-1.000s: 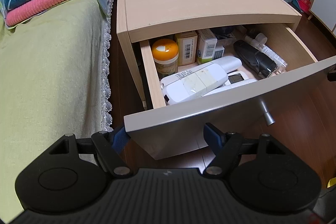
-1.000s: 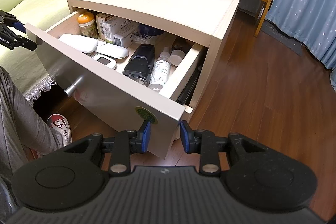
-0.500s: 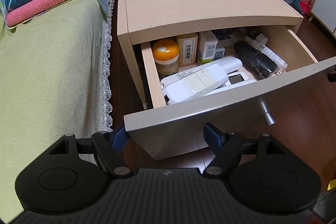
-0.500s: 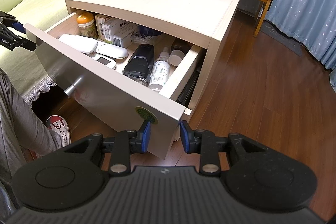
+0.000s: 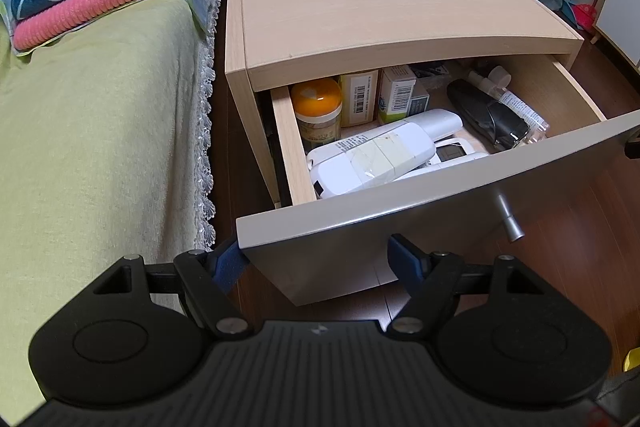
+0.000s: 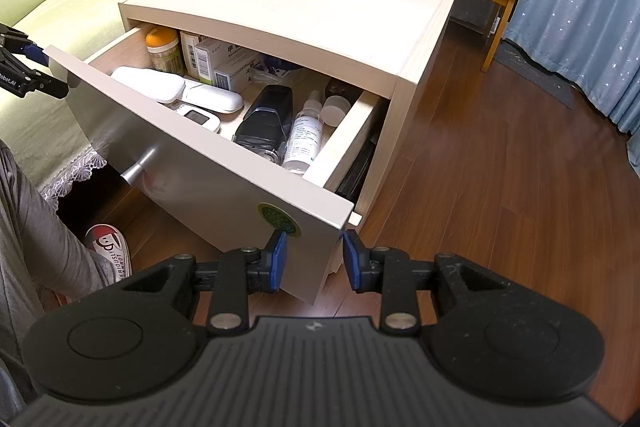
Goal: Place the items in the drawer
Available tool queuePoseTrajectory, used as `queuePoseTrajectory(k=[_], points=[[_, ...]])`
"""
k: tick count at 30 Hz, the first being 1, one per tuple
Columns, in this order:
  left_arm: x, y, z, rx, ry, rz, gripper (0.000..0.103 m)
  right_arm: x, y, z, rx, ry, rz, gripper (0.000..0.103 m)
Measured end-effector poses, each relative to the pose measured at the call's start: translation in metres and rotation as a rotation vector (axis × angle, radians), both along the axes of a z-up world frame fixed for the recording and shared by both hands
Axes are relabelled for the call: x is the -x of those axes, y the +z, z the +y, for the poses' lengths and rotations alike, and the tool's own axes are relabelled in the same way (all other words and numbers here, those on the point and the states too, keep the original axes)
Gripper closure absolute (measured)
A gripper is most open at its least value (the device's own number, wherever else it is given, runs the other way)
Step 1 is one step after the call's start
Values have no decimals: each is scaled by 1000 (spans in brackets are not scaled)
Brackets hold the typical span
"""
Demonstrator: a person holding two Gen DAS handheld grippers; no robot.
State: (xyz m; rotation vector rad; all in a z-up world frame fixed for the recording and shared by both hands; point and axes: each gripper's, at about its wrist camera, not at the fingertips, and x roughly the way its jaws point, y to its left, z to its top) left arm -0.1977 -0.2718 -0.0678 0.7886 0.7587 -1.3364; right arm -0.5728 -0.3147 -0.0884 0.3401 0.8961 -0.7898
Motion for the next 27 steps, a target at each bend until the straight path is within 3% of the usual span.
queuePoseTrajectory(k=[27], points=[[-1, -1, 5, 16, 6, 3, 28, -1, -2, 2, 18, -20, -5, 75]])
